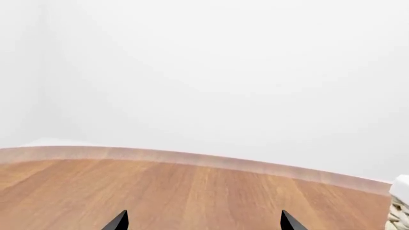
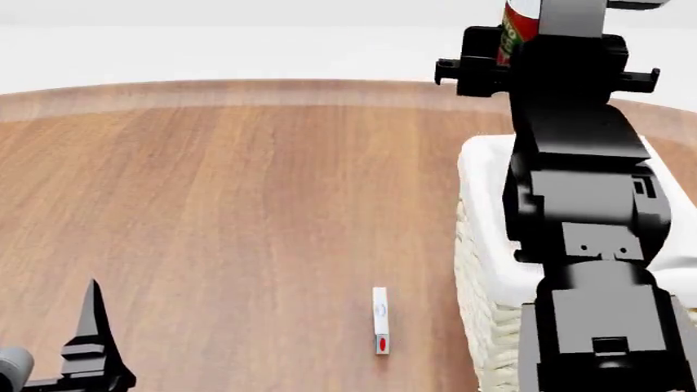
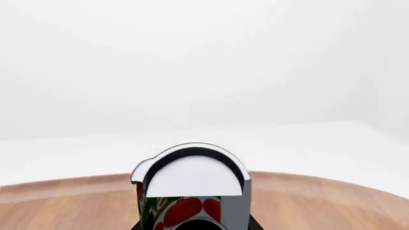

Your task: Pick up the tomato sauce, and put it in the basket.

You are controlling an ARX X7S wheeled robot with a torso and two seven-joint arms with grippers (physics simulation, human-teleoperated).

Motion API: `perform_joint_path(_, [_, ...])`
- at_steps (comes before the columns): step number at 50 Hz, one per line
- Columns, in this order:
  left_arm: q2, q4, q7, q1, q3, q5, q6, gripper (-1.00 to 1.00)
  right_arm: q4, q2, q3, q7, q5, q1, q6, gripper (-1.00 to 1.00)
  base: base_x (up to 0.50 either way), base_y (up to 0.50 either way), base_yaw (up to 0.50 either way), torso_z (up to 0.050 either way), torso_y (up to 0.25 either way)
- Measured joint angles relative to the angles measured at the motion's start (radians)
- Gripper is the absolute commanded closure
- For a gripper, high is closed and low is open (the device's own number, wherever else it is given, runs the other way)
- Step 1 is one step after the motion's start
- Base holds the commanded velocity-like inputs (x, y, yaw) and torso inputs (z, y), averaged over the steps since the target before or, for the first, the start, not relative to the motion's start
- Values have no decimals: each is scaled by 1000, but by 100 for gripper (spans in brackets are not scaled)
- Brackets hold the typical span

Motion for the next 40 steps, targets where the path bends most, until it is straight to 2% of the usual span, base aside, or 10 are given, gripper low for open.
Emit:
perform_joint_path(20, [-4,6,-6,9,2,-8,7,-100,116,24,202,33,-184,2,53,100,0,0,0,0,1])
perform_joint_path(40, [-6,-21,-1,16,-1,-12,33,-100,125,47,246,65,-252,-10,162,100,0,0,0,0,0])
